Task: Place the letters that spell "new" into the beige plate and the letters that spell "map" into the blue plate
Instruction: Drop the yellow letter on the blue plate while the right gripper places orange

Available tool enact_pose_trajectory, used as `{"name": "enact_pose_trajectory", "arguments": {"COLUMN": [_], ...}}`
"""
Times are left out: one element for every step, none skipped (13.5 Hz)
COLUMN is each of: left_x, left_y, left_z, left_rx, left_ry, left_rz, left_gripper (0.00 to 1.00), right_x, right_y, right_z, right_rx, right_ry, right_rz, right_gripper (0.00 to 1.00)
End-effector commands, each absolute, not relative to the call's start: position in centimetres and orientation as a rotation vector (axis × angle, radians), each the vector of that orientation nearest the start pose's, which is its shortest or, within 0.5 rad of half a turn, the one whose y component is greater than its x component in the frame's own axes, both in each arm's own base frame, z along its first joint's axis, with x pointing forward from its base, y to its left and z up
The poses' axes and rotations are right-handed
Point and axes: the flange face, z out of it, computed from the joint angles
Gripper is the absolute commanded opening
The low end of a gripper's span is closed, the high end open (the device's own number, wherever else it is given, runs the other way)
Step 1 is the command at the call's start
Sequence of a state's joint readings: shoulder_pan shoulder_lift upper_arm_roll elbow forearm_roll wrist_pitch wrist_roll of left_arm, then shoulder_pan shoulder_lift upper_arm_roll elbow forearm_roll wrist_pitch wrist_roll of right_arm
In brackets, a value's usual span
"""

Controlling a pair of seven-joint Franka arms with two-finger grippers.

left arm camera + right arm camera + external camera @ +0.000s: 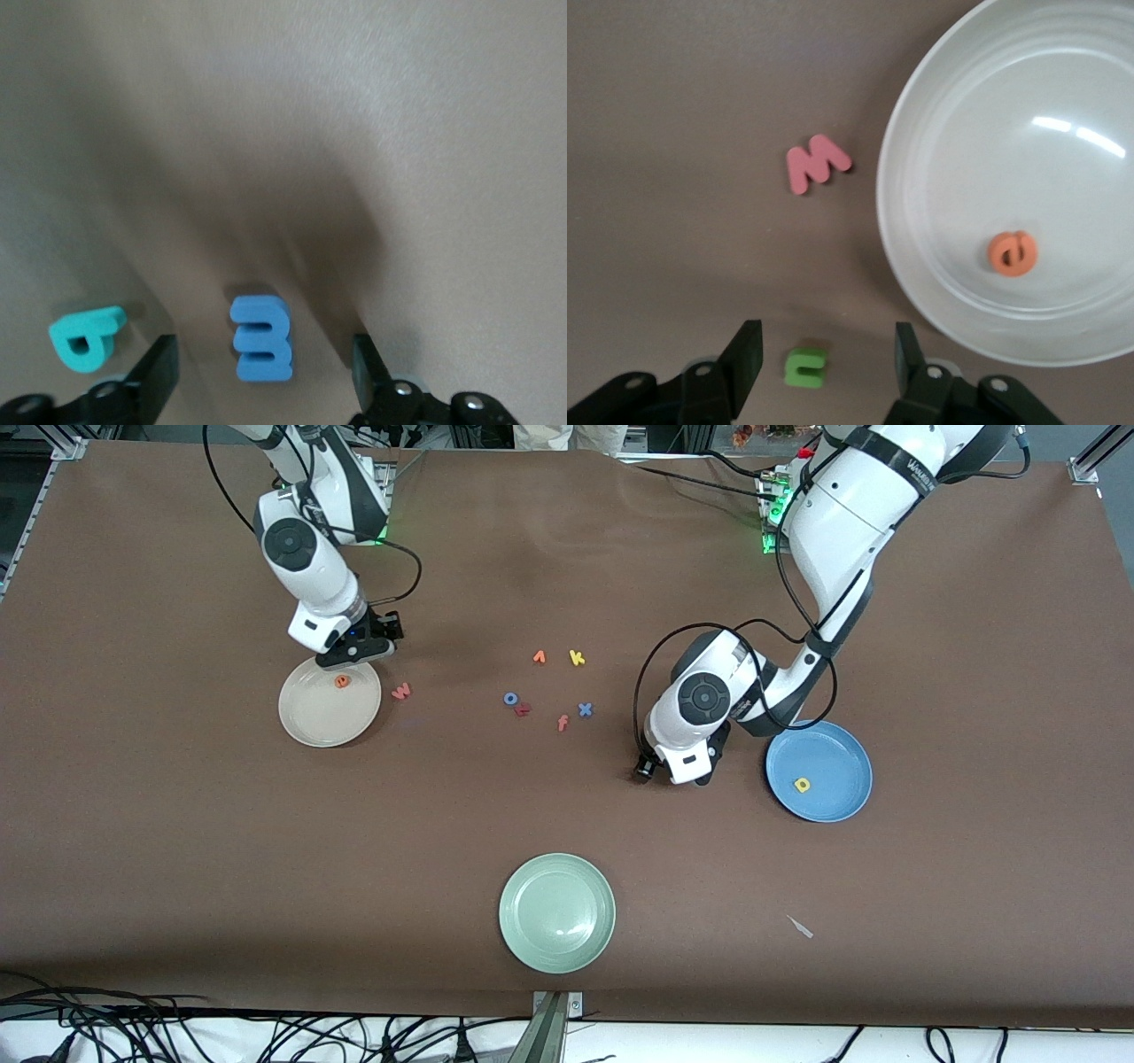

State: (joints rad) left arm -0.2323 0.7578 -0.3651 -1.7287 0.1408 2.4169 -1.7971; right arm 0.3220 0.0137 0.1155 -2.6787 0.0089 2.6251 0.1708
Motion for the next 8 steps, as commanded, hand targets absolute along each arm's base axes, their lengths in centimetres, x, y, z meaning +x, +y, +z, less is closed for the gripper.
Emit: {"name": "enact_pose_trajectory", "arguments": {"left_x": [56.6, 56.6, 56.5, 56.6, 56.8, 56.9, 57.1, 57.3], "left_y": [-35.5, -35.5, -35.4, -35.3, -35.0, -34.8, -34.6, -34.0], "left_z": [16.4, 16.4, 16.4, 16.3, 16.4, 16.7, 17.0, 17.7], "left_rx": [-2.622, -2.622, -2.643, -2.672, -2.674, -2.676, -2.666, -2.682], "left_ry": [-1.774, -1.773, -1.730, -1.673, -1.672, -1.665, -1.647, -1.561], "left_rz": [0.203, 0.200, 0.181, 0.146, 0.141, 0.130, 0.125, 0.101], "left_gripper": [0.25, 0.10, 0.00, 0.00, 0.00, 0.00, 0.00, 0.00], "right_x": [34.1, 33.2, 32.5, 32.2, 32.0, 31.8, 31.6, 31.3], "right_y": [17.7, 17.3, 16.9, 16.8, 16.6, 16.5, 16.5, 16.3], "right_z": [21.5, 20.7, 20.2, 20.0, 19.8, 19.7, 19.6, 19.3], "right_rx": [-3.131, -3.127, -3.124, -3.123, -3.125, -3.126, -3.126, -3.124], "right_ry": [-0.341, -0.336, -0.338, -0.337, -0.335, -0.335, -0.333, -0.333], "right_rz": [0.045, 0.027, 0.015, 0.013, 0.017, 0.024, 0.022, 0.013], "right_gripper": [0.68, 0.68, 0.68, 0.68, 0.67, 0.66, 0.65, 0.63]}}
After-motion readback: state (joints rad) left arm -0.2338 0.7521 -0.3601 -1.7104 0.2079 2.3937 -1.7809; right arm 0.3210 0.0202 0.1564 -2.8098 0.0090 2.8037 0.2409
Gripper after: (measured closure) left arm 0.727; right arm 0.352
